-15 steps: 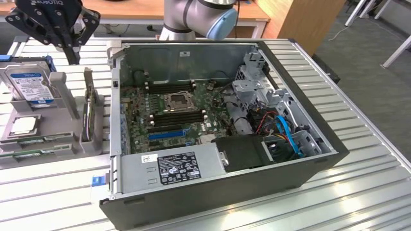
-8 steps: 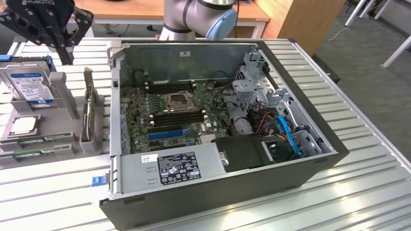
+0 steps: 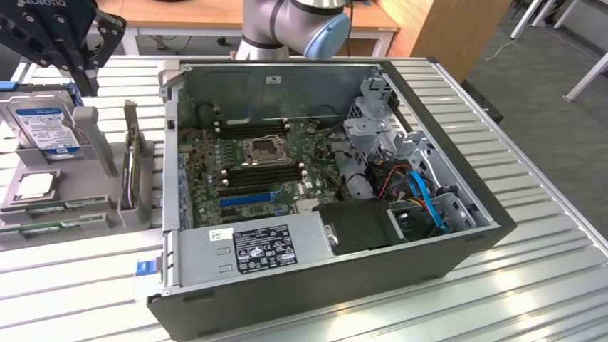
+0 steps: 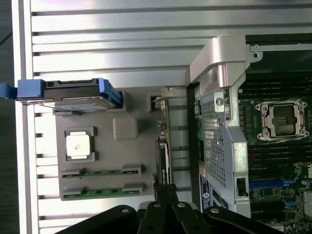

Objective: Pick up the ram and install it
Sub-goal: 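Reach for the ram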

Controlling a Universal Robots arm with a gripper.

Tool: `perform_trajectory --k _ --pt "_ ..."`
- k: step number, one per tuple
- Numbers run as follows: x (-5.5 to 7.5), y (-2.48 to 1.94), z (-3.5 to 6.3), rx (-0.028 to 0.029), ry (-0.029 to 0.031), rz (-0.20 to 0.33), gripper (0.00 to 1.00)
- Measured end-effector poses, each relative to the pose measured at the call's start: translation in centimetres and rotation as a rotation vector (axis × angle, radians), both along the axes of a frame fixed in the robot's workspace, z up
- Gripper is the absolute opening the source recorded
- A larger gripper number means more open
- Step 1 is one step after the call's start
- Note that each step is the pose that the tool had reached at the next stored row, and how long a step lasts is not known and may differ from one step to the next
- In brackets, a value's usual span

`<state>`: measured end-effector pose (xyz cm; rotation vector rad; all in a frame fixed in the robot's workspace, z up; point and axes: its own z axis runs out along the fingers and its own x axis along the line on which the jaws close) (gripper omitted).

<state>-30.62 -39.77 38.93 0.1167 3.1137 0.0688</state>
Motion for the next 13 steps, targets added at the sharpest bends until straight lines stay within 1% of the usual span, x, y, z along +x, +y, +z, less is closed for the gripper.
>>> perform_trajectory --k 13 --pt "-1.7 0.02 -0.04 0.0 0.0 0.0 0.1"
